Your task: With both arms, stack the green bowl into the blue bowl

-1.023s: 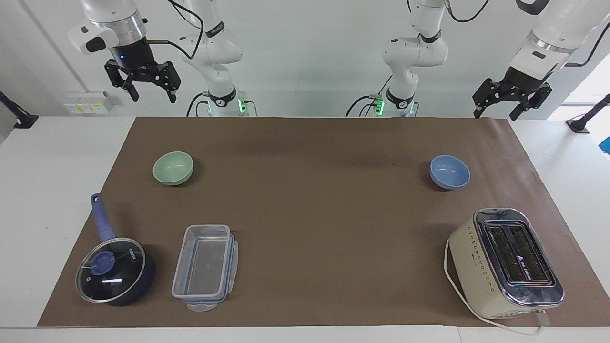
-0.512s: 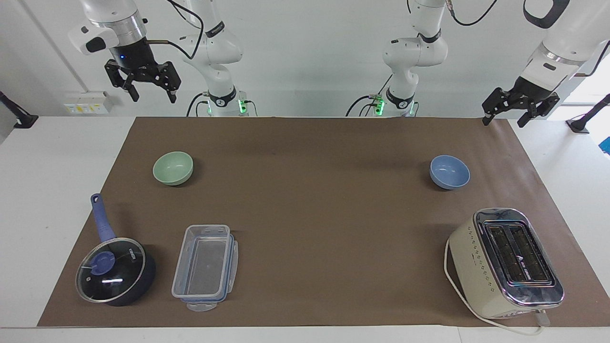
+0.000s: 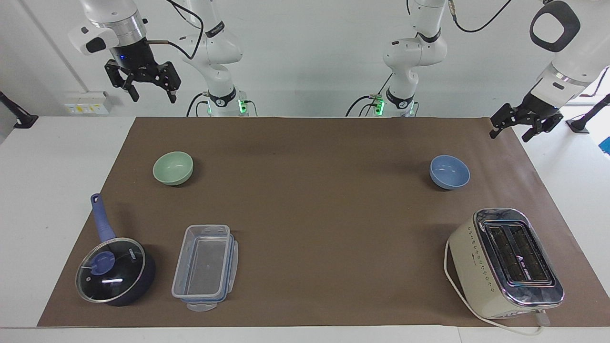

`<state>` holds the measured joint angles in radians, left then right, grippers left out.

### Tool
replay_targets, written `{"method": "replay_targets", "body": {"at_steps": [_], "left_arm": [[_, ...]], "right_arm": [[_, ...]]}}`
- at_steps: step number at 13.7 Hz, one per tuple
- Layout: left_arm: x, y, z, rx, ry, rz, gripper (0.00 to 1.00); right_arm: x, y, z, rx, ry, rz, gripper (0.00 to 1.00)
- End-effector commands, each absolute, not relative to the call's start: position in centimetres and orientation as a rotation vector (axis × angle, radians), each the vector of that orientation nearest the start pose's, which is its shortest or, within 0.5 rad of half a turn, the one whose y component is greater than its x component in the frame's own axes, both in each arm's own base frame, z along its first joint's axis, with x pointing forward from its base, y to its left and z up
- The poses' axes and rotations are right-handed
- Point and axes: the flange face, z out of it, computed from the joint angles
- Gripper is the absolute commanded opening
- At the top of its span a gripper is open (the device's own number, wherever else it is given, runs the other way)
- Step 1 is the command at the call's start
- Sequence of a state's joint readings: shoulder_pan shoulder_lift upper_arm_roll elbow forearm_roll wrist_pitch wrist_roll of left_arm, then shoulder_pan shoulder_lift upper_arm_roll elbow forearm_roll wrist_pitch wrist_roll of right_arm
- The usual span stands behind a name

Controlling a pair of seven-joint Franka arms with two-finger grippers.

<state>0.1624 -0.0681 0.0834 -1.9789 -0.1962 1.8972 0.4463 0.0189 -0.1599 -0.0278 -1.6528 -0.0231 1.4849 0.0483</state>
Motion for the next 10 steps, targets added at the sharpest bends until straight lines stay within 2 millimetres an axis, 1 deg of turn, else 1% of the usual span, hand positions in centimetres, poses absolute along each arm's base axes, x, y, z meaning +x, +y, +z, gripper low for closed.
{"method": "replay_targets", "body": {"at_steps": [1,4,5,6,7,8,10], "left_arm": [[50.3,13.1,45.6,-3.358,0.252,-0.129,1.0],[49.5,13.8,40.4,-3.385,0.254,-0.125,0.97],[49.4,14.0,39.0,-3.398,0.241,-0.117,0.95],[49.4,14.0,37.9,-3.402,0.25,-0.096,0.89],[49.4,14.0,37.0,-3.401,0.25,-0.085,0.81],[49.2,14.0,35.8,-3.394,0.24,-0.081,0.78],[48.8,14.0,33.6,-3.382,0.232,-0.077,0.77]], "right_arm": [[48.8,-1.3,66.2,-3.154,0.067,0.007,1.0],[48.8,-1.3,66.2,-3.153,0.071,0.01,1.0],[48.7,-1.3,66.2,-3.152,0.074,0.017,1.0],[48.7,-1.3,66.2,-3.153,0.072,0.015,1.0],[48.7,-1.3,66.2,-3.153,0.071,0.012,1.0],[48.7,-1.3,66.2,-3.153,0.071,0.015,1.0],[48.7,-1.3,66.2,-3.153,0.071,0.015,1.0]]}}
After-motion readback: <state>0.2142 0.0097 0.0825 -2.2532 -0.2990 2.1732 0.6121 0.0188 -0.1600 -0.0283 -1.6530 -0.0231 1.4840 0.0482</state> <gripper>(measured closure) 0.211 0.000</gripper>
